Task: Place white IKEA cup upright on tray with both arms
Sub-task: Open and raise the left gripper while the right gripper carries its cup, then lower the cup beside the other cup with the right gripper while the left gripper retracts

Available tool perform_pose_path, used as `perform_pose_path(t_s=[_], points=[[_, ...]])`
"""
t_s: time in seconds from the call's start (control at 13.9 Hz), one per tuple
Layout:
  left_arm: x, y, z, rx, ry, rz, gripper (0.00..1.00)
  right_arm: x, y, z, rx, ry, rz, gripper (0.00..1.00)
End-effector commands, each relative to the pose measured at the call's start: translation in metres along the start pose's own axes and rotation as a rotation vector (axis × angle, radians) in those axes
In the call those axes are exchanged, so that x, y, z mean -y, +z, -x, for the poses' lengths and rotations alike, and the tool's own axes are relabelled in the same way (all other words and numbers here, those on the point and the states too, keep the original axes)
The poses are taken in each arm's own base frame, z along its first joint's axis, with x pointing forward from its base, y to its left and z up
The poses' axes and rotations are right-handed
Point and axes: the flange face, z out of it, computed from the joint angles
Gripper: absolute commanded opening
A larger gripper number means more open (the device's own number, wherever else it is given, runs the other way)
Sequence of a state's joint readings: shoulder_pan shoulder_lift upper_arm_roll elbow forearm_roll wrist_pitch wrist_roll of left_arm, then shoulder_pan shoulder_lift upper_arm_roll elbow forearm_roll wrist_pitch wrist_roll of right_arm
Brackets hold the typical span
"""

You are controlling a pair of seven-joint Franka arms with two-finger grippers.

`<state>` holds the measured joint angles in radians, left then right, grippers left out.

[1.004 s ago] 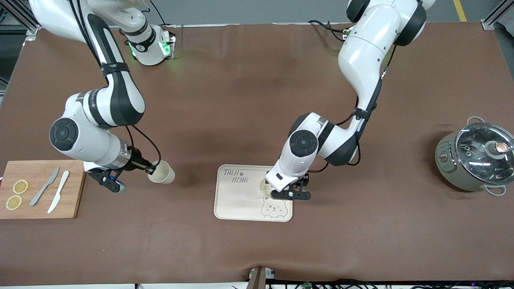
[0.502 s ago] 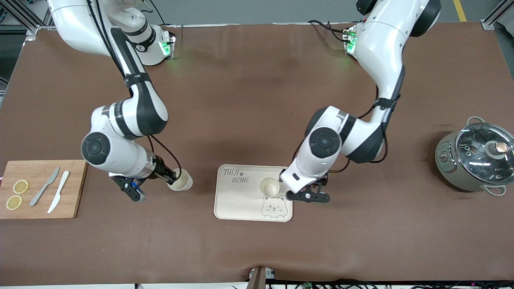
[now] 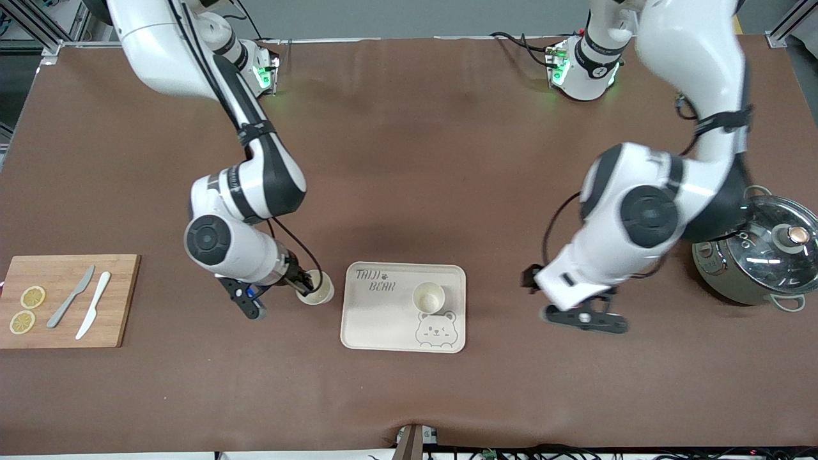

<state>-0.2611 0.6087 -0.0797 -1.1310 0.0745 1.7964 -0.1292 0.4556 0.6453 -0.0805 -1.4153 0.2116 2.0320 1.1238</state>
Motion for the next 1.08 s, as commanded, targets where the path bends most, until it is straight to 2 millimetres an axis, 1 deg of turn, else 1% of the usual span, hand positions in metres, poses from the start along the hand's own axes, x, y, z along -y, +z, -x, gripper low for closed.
perform_pose_path(t_s=[0.0,0.07,0.14,0.22,0.29,0.36,0.5,0.65,0.72,0.79,0.86,0.93,1.0], points=[[0.044,-0.020,0.011,0.023,0.021,-0.005,1.00,0.016,0.011,0.013,-0.006,0.026,-0.011,0.00],[0.057,-0.026,0.015,0.037,0.019,-0.007,1.00,0.021,0.022,0.022,-0.011,0.039,-0.015,0.00],[0.069,-0.035,0.020,0.048,0.008,-0.009,1.00,0.026,0.025,0.025,-0.024,0.054,-0.043,0.00],[0.078,-0.040,0.023,0.052,0.000,-0.010,1.00,0.031,0.033,0.031,-0.031,0.051,-0.056,0.00],[0.079,-0.050,0.029,0.049,-0.004,-0.009,1.00,0.032,0.035,0.034,-0.034,0.055,-0.062,0.00],[0.085,-0.057,0.037,0.052,-0.017,-0.010,1.00,0.034,0.040,0.035,-0.035,0.063,-0.063,0.00],[0.095,-0.073,0.051,0.048,-0.038,-0.007,1.00,0.035,0.042,0.040,-0.035,0.077,-0.066,0.00],[0.100,-0.079,0.068,0.062,-0.043,-0.011,1.00,0.036,0.050,0.044,-0.034,0.073,-0.057,0.00],[0.098,-0.082,0.078,0.067,-0.041,-0.014,1.00,0.038,0.056,0.051,-0.034,0.064,-0.053,0.00],[0.101,-0.086,0.087,0.070,-0.046,-0.017,1.00,0.040,0.059,0.056,-0.035,0.057,-0.055,0.00],[0.112,-0.087,0.094,0.077,-0.059,-0.019,1.00,0.040,0.062,0.058,-0.036,0.056,-0.056,0.00],[0.117,-0.089,0.100,0.079,-0.066,-0.020,1.00,0.041,0.066,0.060,-0.036,0.066,-0.055,0.00],[0.118,-0.089,0.106,0.083,-0.067,-0.021,1.00,0.042,0.067,0.062,-0.038,0.077,-0.059,0.00]])
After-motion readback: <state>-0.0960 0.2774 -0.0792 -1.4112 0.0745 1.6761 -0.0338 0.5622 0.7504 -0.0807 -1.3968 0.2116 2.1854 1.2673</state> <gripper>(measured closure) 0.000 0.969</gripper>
